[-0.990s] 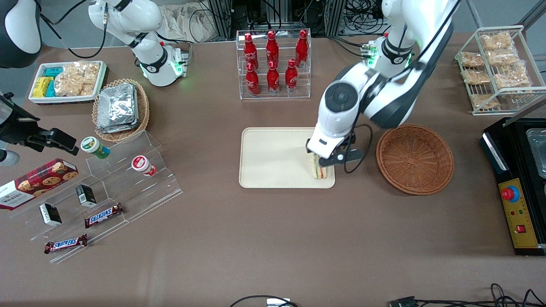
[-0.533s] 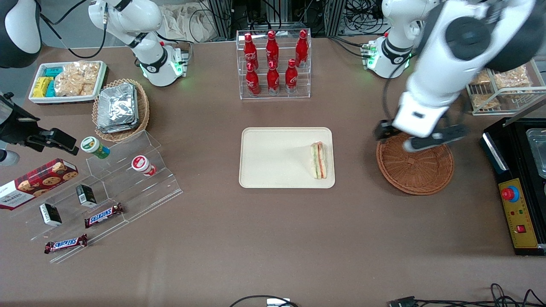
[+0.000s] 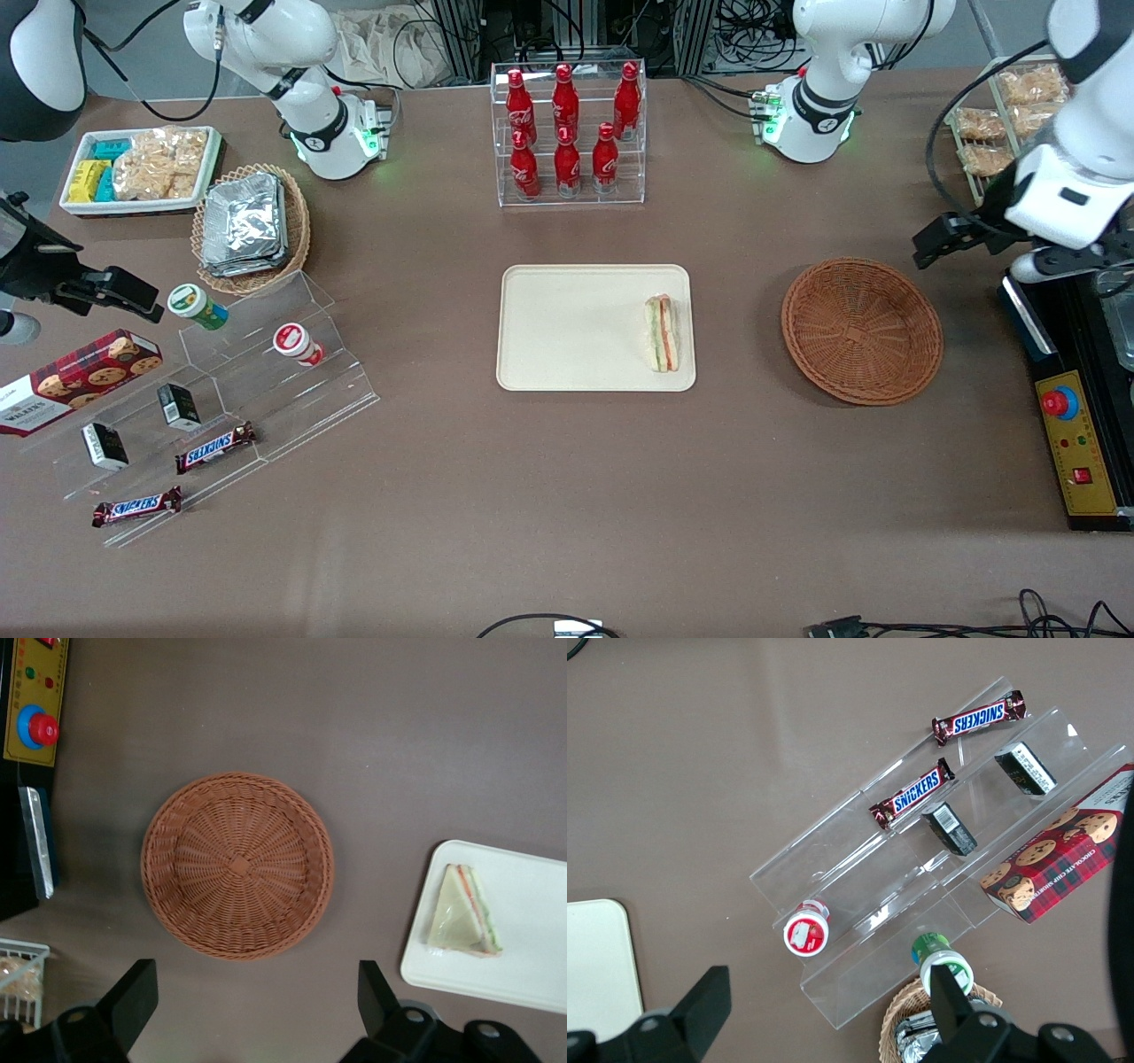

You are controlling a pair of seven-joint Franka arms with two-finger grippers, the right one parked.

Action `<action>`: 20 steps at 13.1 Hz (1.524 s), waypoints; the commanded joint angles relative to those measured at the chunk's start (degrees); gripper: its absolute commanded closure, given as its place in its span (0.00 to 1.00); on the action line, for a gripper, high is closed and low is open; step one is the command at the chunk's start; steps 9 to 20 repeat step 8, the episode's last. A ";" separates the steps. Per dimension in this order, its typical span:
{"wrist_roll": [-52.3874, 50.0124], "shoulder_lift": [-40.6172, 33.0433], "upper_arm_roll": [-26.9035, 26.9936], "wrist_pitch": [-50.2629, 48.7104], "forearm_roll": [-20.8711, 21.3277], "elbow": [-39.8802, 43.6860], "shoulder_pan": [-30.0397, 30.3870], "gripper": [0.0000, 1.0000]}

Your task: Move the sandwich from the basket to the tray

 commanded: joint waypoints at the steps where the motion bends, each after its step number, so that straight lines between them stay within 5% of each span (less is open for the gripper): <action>1: 1.58 0.23 0.69 -3.01 -0.33 2.72 -0.72 0.00; 20: 1.76 1.56 0.78 -5.22 -0.06 5.20 -0.63 0.00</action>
